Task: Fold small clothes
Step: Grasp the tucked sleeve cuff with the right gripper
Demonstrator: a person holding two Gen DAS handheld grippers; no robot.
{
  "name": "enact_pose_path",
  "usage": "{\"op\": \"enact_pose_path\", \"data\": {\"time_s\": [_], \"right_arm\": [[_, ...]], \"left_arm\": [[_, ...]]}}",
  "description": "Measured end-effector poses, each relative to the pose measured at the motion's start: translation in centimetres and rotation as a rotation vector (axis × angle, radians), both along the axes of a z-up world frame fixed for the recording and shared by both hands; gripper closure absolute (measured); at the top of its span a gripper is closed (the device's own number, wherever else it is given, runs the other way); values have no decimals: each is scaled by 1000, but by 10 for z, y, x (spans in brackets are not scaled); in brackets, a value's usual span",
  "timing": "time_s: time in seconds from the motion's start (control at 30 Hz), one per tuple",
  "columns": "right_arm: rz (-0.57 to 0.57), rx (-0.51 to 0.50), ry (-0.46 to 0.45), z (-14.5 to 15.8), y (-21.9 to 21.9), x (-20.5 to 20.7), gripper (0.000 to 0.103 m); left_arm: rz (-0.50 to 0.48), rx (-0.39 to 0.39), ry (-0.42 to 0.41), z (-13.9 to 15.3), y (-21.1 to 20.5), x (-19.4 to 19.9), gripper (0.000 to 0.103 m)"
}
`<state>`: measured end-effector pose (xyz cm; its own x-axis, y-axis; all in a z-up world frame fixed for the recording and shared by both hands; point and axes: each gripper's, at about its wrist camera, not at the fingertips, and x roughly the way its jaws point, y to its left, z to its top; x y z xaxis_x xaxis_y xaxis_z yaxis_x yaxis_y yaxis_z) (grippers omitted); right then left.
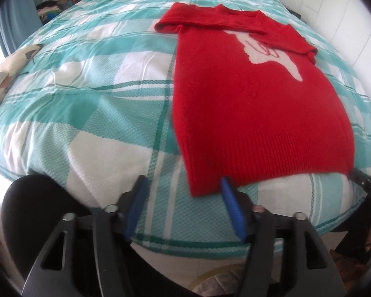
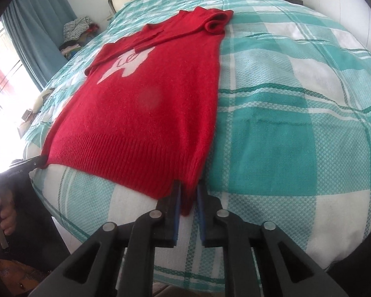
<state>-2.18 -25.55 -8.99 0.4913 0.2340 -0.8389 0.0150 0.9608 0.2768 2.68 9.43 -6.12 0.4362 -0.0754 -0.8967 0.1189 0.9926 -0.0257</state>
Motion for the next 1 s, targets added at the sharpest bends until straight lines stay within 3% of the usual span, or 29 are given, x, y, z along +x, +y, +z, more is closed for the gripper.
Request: {"op": "enact_pose_path", "data": {"time_s": [0.03,0.13,0.2,0.27,0.37,0.43,0.5,0.57,0.63,0.73,0.8,0.87,0.9,1.0], "right_arm": [[3,-8,9,4,-3,-5,73],[8,-105,-3,26,-14,-16,70],[23,-197,-52,55,-20,-8,70],[60,-282,-123,90,-18,13,69],[165,-337,-181,131,9,64,66],[266,-287,-178,142,39,105,63],[328,-221,-147,138,72,149,62],[365,-198,-96,121,102,193,62],[397,-275,-107,97,133,229,62],[450,-410,-112,49,163,273,62],[457,-448,-71,17,164,297,63],[422,-424,-98,7,149,305,69],[376,-406,-105,12,136,306,95],[226,-256,-164,52,76,296,97]], "left_arm": [[8,5,-13,7,5,-6,25],[37,5,-78,37,22,-17,25],[59,-47,-147,59,28,-9,24],[39,-114,-228,76,22,6,14],[-1,-172,-341,76,-4,34,9],[-22,-218,-351,56,-24,56,9],[-31,-256,-324,30,-37,70,9],[-29,-191,-236,6,-50,80,12],[-47,-183,-201,-3,-53,82,14],[-25,-151,-235,-2,-47,78,14],[-6,-135,-240,-3,-43,79,14],[9,-157,-223,-4,-38,82,14],[16,-171,-217,-5,-36,84,14],[24,-188,-209,-6,-34,86,14]]}}
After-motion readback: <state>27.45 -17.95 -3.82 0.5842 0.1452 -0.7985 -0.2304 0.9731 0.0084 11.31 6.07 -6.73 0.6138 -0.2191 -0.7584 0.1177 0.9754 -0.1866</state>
